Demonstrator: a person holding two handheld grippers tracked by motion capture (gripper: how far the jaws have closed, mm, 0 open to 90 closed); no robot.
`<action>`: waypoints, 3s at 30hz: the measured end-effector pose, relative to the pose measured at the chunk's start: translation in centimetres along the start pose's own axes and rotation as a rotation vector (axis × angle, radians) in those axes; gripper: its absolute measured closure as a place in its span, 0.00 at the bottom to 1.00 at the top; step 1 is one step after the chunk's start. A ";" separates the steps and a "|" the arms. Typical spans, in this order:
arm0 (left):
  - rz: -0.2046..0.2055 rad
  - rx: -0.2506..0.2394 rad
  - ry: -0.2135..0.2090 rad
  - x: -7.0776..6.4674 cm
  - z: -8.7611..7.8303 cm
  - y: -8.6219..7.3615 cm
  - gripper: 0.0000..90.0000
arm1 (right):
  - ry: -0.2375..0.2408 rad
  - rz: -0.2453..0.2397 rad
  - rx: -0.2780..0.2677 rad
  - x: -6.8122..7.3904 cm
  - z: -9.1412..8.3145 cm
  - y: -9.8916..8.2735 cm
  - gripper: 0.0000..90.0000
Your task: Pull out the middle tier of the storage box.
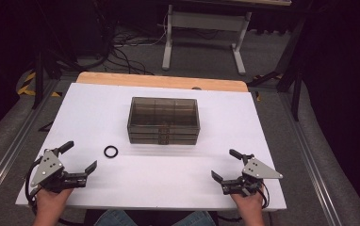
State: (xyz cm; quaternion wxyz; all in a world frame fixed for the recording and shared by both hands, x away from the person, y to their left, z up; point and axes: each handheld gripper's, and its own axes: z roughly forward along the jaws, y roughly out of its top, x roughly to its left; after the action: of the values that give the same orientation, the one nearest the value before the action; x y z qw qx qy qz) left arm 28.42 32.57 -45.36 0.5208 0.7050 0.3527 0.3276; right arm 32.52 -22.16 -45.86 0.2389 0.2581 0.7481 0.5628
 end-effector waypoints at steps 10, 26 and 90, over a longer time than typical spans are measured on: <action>0.002 0.001 0.001 0.0 0.0 0.0 0.01 | 0.002 0.006 0.002 -0.1 0.1 0.0 0.01; 0.003 0.001 0.002 -0.1 0.0 0.0 0.01 | 0.002 0.004 0.006 0.0 0.2 -0.1 0.01; 0.023 0.007 0.001 -0.2 0.0 0.1 0.01 | 0.255 -0.124 0.061 4.9 9.3 6.0 0.04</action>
State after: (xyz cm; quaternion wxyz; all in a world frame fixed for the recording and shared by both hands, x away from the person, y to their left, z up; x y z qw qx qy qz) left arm 28.38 32.40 -45.29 0.5145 0.7106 0.3459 0.3328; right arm 35.60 -10.88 -42.78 0.1685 0.1449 0.8037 0.5520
